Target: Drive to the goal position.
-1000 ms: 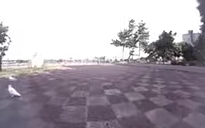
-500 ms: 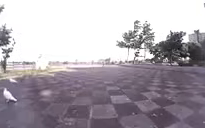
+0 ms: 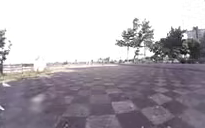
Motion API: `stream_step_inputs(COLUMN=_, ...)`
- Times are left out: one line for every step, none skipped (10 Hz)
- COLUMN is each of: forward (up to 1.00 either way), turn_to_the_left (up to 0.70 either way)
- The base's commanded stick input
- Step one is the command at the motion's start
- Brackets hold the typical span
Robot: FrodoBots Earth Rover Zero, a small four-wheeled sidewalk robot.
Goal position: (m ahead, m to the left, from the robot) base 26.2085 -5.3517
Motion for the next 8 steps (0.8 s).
stream_step_inputs(forward=0.7, turn_to_the_left=0.01)
stream_step_inputs(forward=0.7, turn_to_the_left=0.01)
stream_step_inputs(forward=0.7, turn_to_the_left=0.01)
stream_step_inputs(forward=0.7, turn_to_the_left=0.01)
stream_step_inputs(forward=0.7, turn_to_the_left=0.01)
stream_step_inputs(forward=0.7, turn_to_the_left=0.01)
stream_step_inputs(forward=0.7, turn_to_the_left=0.01)
stream_step_inputs(forward=0.7, turn_to_the_left=0.01)
